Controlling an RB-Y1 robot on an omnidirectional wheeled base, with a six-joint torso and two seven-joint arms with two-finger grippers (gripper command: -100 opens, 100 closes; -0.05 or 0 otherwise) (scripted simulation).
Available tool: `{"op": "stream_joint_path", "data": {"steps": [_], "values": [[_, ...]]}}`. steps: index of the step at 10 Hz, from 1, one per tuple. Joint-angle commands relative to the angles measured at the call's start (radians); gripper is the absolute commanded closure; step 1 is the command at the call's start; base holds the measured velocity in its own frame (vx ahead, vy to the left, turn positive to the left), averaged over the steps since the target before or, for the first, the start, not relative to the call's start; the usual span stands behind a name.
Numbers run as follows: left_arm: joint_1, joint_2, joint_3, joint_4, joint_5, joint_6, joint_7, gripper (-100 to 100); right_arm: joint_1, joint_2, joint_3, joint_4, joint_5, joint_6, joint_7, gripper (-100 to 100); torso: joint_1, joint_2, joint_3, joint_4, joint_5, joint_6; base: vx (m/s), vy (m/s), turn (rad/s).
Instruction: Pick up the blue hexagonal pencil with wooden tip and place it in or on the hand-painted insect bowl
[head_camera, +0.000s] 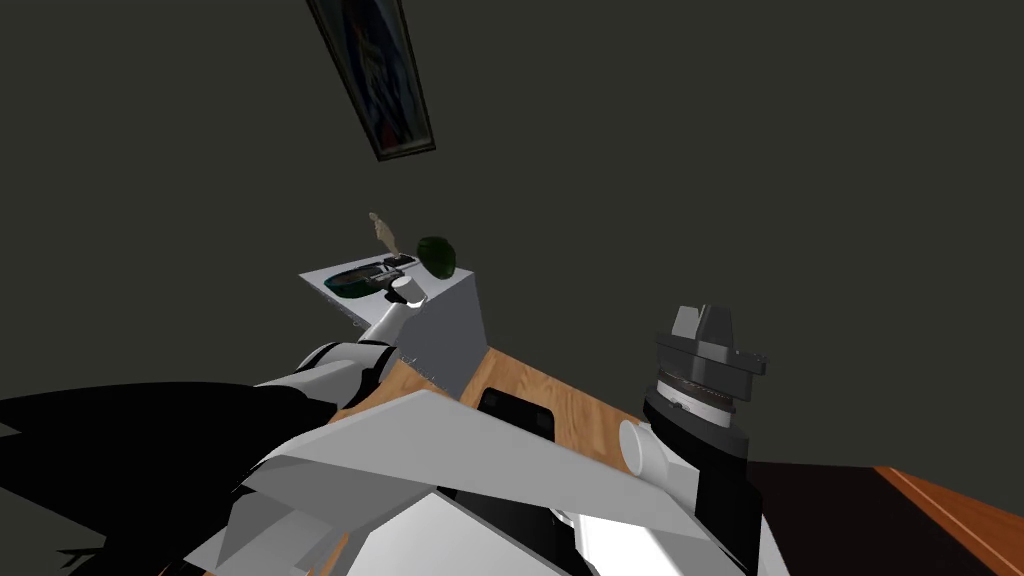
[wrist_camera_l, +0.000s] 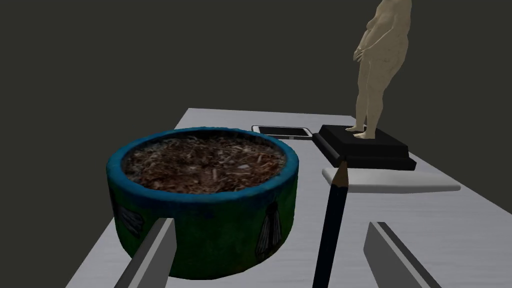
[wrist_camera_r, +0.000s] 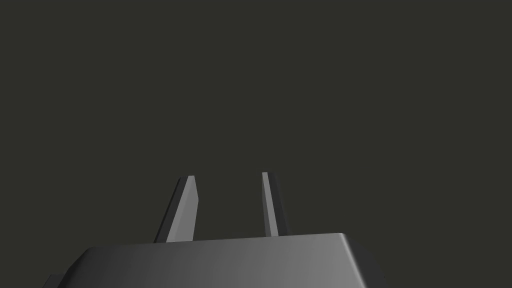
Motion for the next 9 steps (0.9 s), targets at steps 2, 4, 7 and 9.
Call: {"op": "stream_joint_path", "data": {"steps": [2,4,7,9], "values": [[-0.019,0.012,0.002,0.064,0.045,-0.042,-0.009,-100,0.000,0.000,0.000,0.000,0.000,0.000,0.000,0,0.000,0.001,0.000,0.000,0.000,0.000,0.137,-0.068,0.005],[-0.022,0.010,-0.001,0.064,0.031,-0.031,0.000,0,0.000,0.000,0.000,0.000,0.000,0.000,0.000,0,0.003,0.006,0.003,0.001,0.001,0.000,0.034,-0.013,0.002],[0.061,0.047,-0.024,-0.033,0.096,-0.043,0.008,-100,0.000,0.000,0.000,0.000,0.000,0.000,0.000,0,0.005,0.004,0.002,0.001,0.001,-0.001,0.120,-0.005,0.150],[0.102,0.066,-0.036,-0.082,0.129,-0.049,0.012,-100,0.000,0.000,0.000,0.000,0.000,0.000,0.000,0,0.006,0.003,0.002,0.001,0.001,-0.001,0.107,0.002,0.098]]}}
